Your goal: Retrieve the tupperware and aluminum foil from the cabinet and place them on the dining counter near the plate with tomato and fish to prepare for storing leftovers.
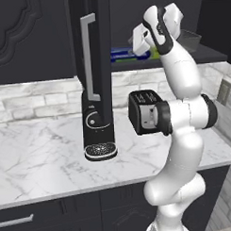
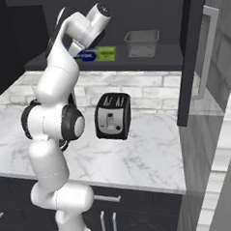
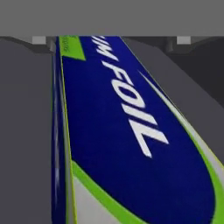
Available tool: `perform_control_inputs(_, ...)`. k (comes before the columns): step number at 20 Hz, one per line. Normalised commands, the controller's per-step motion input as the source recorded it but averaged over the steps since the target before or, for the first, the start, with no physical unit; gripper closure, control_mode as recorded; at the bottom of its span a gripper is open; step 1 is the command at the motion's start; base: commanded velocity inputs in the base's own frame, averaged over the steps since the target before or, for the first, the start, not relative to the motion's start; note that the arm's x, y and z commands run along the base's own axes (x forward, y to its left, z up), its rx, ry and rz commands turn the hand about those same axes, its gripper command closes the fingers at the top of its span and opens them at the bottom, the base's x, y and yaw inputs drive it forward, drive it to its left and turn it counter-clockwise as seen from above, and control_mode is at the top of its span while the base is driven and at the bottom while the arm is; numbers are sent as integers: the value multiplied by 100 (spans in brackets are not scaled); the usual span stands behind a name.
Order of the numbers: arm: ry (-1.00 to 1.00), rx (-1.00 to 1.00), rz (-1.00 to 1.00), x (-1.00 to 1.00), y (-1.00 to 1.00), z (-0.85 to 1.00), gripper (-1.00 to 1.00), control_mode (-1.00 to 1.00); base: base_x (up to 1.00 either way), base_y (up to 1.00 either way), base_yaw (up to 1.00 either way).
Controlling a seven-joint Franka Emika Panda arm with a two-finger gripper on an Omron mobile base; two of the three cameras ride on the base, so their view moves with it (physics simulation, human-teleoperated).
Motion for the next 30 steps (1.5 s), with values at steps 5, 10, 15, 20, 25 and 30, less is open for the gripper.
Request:
perform_control_inputs(5, 12, 0, 10, 24, 0, -34, -100, -100, 0, 0, 0)
perform_control_inputs(10, 14, 0, 16, 5, 0, -49, -100, -100, 0, 0, 0)
perform_control_inputs(15, 11, 0, 16, 9, 0, -63, 100, -100, 0, 0, 0)
perform_control_inputs(20, 0, 0, 5, 3, 0, -25, 100, -100, 0, 0, 0)
perform_control_inputs(25, -2, 0, -1, -31, -1, 4, 100, -100, 0, 0, 0)
perform_control_inputs(30, -16, 0, -9, -92, 0, 0, 100, -100, 0, 0, 0)
